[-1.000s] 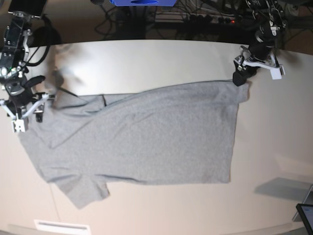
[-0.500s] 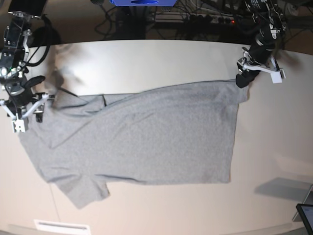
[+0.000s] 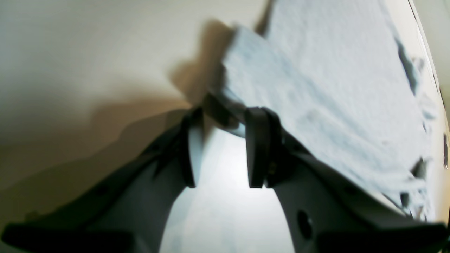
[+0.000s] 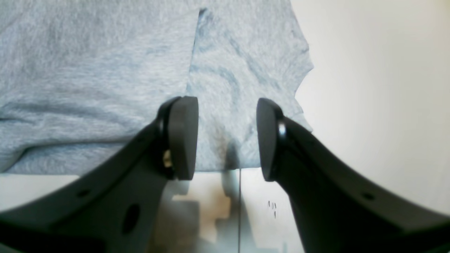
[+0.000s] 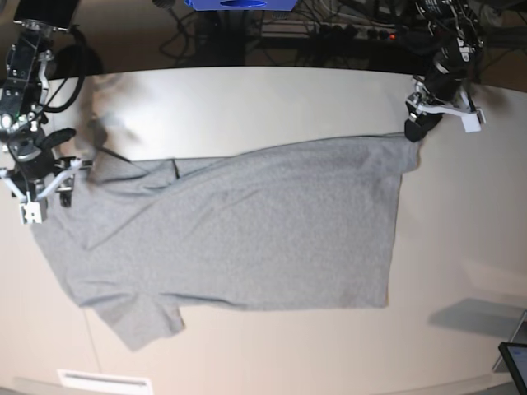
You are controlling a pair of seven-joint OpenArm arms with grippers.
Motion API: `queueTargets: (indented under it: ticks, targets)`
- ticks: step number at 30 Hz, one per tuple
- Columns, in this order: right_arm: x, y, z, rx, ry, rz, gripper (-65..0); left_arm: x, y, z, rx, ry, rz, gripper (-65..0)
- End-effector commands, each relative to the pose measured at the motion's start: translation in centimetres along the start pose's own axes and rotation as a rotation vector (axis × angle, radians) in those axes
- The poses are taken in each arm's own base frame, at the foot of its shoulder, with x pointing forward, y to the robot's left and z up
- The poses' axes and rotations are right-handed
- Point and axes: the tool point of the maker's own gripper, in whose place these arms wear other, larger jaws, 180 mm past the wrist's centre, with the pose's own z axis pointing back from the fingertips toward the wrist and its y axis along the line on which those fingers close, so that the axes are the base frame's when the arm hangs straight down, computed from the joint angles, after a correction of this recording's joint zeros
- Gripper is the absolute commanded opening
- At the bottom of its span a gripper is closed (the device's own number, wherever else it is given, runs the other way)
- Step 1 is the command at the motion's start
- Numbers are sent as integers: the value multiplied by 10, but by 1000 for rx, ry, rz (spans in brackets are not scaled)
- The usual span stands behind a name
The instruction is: Fold the T-shirt properly
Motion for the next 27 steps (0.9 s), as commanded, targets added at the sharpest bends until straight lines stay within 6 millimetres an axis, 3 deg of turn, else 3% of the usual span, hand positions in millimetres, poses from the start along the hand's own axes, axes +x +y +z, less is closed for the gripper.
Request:
queueTargets:
  ticks: [1, 10, 14, 16, 24, 27]
  targets:
    - [16, -6, 2, -11, -53, 11, -386, 5, 4, 3, 9, -8, -8, -453]
    - [4, -7, -6, -7, -15, -6, -386, 13, -2, -1, -7, -25, -10, -448]
    - [4, -7, -6, -7, -15, -7, -386, 9, -8, -5, -21, 18, -10, -328]
    - [6, -7, -6, -7, -18, -7, -386, 9, -9, -5, -24, 20, -11, -299]
    - [6, -7, -7, -7, -18, -8, -386, 0, -15, -7, -36, 22, 17, -309]
    - [6, -8, -7, -8, -18, -6, -386, 5, -29, -3, -61, 2, -5, -309]
